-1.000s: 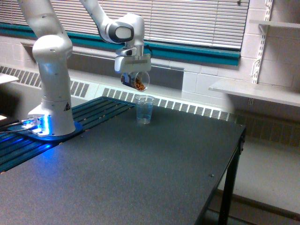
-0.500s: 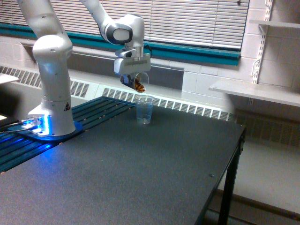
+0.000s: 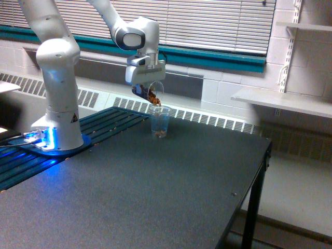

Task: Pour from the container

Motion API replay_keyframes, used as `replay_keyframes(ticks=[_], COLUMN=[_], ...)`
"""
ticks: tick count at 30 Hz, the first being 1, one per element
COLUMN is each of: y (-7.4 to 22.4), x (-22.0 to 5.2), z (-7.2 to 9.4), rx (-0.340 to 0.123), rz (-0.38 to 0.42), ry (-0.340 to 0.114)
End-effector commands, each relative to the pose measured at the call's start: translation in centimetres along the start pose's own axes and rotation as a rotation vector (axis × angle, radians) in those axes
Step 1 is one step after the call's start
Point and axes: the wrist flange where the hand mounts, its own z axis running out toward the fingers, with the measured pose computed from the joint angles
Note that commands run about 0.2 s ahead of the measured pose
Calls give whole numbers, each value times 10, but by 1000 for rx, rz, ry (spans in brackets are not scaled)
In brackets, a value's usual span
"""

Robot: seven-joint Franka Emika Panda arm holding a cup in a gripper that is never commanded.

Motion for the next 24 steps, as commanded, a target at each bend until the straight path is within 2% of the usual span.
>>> replay_keyframes(ticks=[1, 14, 24], y=[-1, -1, -3], x=[2, 0, 2], z=[-5, -7, -8], rx=[10, 10, 13], rz=[-69, -100, -109], ry=[-16, -59, -76])
